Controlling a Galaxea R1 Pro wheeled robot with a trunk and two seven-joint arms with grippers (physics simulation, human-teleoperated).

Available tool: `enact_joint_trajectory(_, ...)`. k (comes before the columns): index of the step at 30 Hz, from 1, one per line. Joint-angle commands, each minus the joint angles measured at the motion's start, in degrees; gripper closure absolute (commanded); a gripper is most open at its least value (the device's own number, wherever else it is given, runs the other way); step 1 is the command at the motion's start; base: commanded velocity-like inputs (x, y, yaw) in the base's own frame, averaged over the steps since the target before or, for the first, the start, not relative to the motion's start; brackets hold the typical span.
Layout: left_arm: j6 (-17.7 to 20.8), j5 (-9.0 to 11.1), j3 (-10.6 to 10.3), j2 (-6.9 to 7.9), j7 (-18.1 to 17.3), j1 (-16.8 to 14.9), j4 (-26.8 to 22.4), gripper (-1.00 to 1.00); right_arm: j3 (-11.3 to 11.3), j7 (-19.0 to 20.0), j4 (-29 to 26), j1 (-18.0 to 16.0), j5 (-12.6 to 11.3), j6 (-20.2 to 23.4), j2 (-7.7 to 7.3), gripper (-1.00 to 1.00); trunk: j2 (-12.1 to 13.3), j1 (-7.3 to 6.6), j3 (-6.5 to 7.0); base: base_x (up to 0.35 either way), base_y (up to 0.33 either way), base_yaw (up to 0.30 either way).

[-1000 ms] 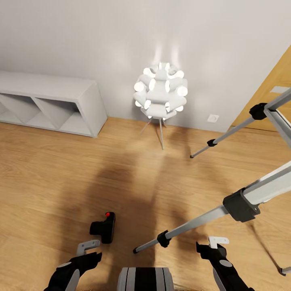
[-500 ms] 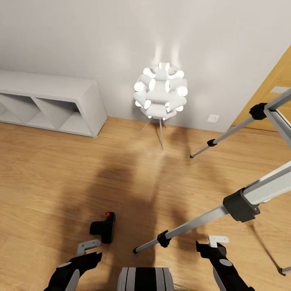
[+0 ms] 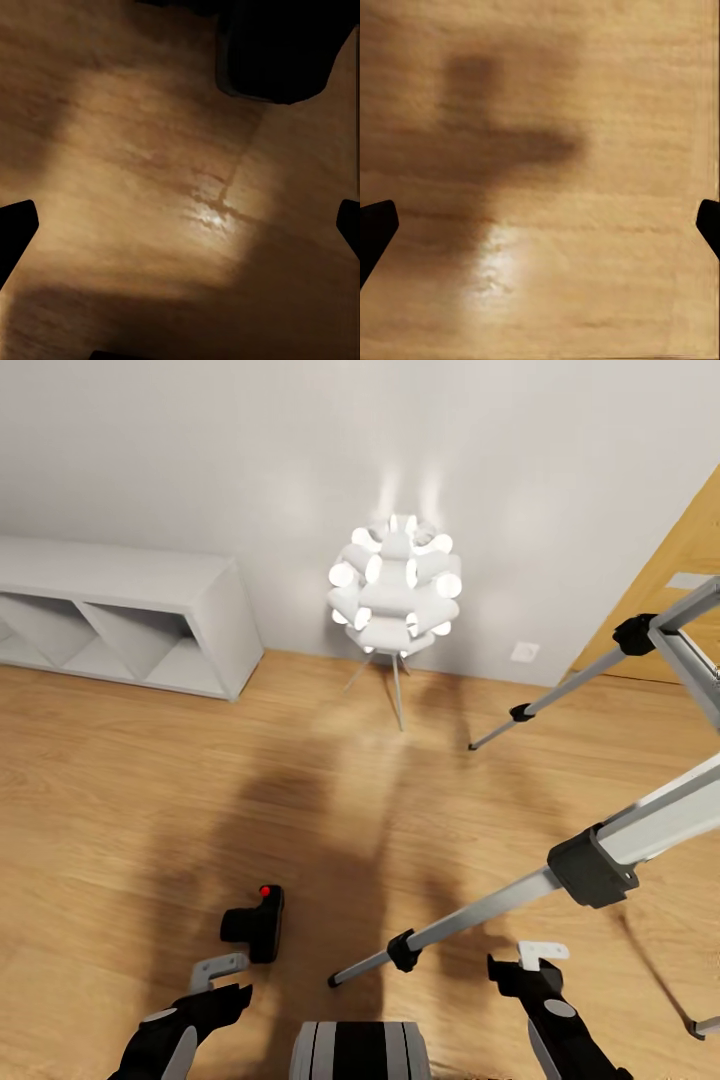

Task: Attach the digital camera to the camera tripod in the bedroom.

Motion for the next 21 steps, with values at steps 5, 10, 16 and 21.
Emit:
enact_joint_trajectory(5, 0.2, 0.6, -0.1, 0.02, 0.4, 0.0, -0.1, -1.00, 0.4, -4.5, -0.7, 0.0, 0.5, 0.4, 0.46, -1.00, 0.0, -0.01, -0.04, 0.000, 0.000, -0.126)
enact_joint_trajectory(10, 0.2, 0.6, -0.1, 0.04, 0.4, 0.0, -0.1, -1.00, 0.5, -5.7, -0.9, 0.0, 0.5, 0.3, 0.50, -1.00, 0.0, -0.01, -0.04, 0.000, 0.000, -0.033)
enact_joint_trajectory(16, 0.2, 0.6, -0.1, 0.04, 0.4, 0.0, -0.1, -1.00, 0.5, -5.9, -0.9, 0.0, 0.5, 0.3, 0.51, -1.00, 0.0, -0.01, -0.04, 0.000, 0.000, -0.021)
enact_joint_trajectory(21, 0.2, 0.6, 0.0, 0.06, 0.4, 0.0, 0.0, -1.00, 0.5, -6.0, -1.0, 0.0, 0.5, 0.3, 0.60, -1.00, 0.0, -0.01, -0.04, 0.000, 0.000, -0.163)
